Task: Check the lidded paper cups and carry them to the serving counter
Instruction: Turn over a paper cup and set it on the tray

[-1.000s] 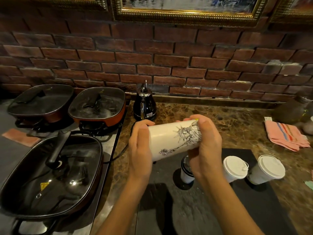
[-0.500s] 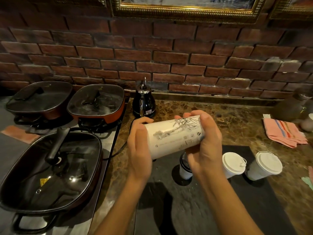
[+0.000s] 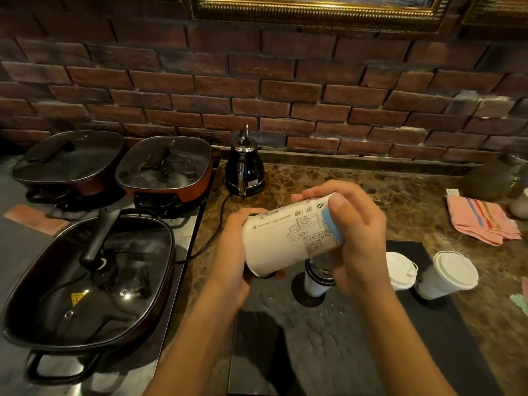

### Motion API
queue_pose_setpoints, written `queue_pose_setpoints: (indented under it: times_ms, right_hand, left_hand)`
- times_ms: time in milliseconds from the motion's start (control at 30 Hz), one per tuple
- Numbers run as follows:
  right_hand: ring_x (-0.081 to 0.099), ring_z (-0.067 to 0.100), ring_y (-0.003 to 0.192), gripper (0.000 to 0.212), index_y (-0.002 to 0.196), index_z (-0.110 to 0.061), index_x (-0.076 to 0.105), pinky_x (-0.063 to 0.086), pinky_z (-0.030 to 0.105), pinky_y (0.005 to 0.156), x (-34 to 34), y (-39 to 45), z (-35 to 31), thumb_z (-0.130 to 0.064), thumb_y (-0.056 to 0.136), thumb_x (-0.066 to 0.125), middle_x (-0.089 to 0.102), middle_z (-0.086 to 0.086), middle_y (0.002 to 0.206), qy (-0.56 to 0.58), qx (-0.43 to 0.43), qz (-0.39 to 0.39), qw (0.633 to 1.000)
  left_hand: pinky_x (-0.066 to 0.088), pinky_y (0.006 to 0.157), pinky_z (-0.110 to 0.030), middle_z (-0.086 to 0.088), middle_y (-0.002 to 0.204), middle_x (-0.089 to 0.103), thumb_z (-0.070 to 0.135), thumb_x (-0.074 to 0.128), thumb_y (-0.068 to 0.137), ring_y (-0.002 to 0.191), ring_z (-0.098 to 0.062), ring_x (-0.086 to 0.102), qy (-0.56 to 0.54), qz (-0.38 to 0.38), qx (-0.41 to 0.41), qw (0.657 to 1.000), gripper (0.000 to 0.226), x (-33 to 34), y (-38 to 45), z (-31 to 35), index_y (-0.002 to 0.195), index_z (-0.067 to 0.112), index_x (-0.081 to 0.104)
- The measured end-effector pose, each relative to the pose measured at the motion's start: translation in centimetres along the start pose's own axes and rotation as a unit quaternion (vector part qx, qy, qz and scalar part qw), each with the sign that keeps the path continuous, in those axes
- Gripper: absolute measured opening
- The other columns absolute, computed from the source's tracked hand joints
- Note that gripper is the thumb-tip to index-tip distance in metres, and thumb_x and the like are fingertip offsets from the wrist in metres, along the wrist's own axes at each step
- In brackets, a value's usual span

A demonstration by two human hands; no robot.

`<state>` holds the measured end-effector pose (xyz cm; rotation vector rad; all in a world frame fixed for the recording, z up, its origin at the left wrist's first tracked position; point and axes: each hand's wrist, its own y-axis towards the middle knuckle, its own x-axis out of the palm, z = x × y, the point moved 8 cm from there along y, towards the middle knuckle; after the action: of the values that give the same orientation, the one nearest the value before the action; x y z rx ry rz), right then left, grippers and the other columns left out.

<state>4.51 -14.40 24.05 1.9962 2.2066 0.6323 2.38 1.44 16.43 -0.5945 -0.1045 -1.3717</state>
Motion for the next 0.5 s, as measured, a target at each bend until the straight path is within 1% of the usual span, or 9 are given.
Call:
queue_pose_setpoints:
  times_ms: [67,133,200,267,300,333,400,467,500]
  right_hand:
    - [0.074,0.032,0.099,0.016,0.090,-0.015,0.071,0.060,0.048,0.077,-0.3,-0.2,0.9,-0.026,0.087,0.061,0.075,0.009,0.095,0.043,0.036,0.041,0.998]
    - [0.074,0.034,0.099,0.017,0.085,-0.016,0.072,0.059,0.051,0.081,-0.4,-0.4,1.9,-0.022,0.090,0.057,0.075,0.009,0.092,0.081,0.077,0.076,0.991]
    - [0.074,0.033,0.095,0.021,0.083,-0.015,0.072,0.058,0.050,0.083,-0.5,-0.7,3.1,-0.021,0.094,0.055,0.074,0.011,0.090,0.133,0.129,0.115,0.976]
    - [0.074,0.026,0.085,0.023,0.082,-0.015,0.071,0.057,0.042,0.076,-0.7,-1.1,4.7,-0.022,0.097,0.055,0.074,0.010,0.086,0.157,0.188,0.153,0.957]
    - [0.073,0.021,0.080,0.024,0.082,-0.015,0.071,0.055,0.038,0.072,-0.9,-1.4,5.3,-0.025,0.098,0.055,0.073,0.009,0.084,0.158,0.214,0.169,0.949]
    - [0.072,0.019,0.077,0.027,0.082,-0.016,0.071,0.053,0.036,0.069,-1.0,-1.6,5.9,-0.029,0.098,0.055,0.073,0.008,0.082,0.155,0.236,0.182,0.942]
    - [0.071,0.017,0.075,0.032,0.084,-0.015,0.073,0.053,0.035,0.068,-1.5,-1.4,6.6,-0.034,0.100,0.053,0.073,0.007,0.081,0.152,0.259,0.200,0.933]
    - [0.071,0.017,0.074,0.035,0.088,-0.014,0.074,0.054,0.035,0.069,-2.1,-0.8,6.5,-0.036,0.102,0.050,0.074,0.006,0.080,0.140,0.259,0.212,0.932]
    - [0.071,0.016,0.073,0.036,0.090,-0.014,0.074,0.054,0.036,0.070,-2.3,-0.5,6.3,-0.036,0.102,0.049,0.073,0.005,0.080,0.129,0.255,0.214,0.934]
  left_hand:
    - [0.053,0.053,-0.034,-0.009,0.105,0.075,0.040,0.044,0.100,0.088,-0.030,0.074,0.038,0.033,0.055,0.997,0.028,-0.4,-0.2,0.5,0.102,0.026,0.068]
    - [0.051,0.054,-0.035,-0.005,0.109,0.070,0.046,0.042,0.096,0.095,-0.024,0.072,0.084,0.046,0.148,0.984,0.028,-0.4,-1.0,1.4,0.099,0.031,0.066]
    - [0.050,0.049,-0.030,0.001,0.109,0.065,0.053,0.039,0.089,0.094,-0.014,0.069,0.130,0.045,0.233,0.963,0.038,-0.2,-1.8,2.1,0.109,0.029,0.060]
    - [0.054,0.055,-0.025,0.002,0.118,0.060,0.061,0.035,0.086,0.101,-0.013,0.066,0.176,0.036,0.276,0.944,0.054,0.1,-2.1,2.3,0.123,0.026,0.055]
    - [0.057,0.063,-0.027,0.000,0.125,0.058,0.063,0.032,0.086,0.107,-0.014,0.064,0.186,0.027,0.281,0.941,0.061,0.2,-2.0,2.4,0.130,0.027,0.053]
    - [0.060,0.075,-0.032,-0.003,0.134,0.055,0.064,0.030,0.087,0.115,-0.016,0.062,0.185,0.016,0.276,0.943,0.065,0.2,-1.8,2.5,0.138,0.030,0.051]
    - [0.053,0.102,-0.046,-0.001,0.150,0.049,0.064,0.029,0.093,0.131,-0.019,0.055,0.167,-0.016,0.243,0.955,0.058,0.1,-1.1,2.5,0.145,0.045,0.046]
    - [0.045,0.111,-0.050,0.008,0.155,0.046,0.059,0.035,0.096,0.138,-0.014,0.050,0.140,-0.060,0.193,0.969,0.049,0.2,-0.9,2.3,0.143,0.055,0.045]
    - [0.044,0.113,-0.049,0.009,0.155,0.047,0.057,0.039,0.096,0.138,-0.013,0.050,0.108,-0.082,0.175,0.975,0.047,0.1,-0.9,2.1,0.142,0.055,0.047]
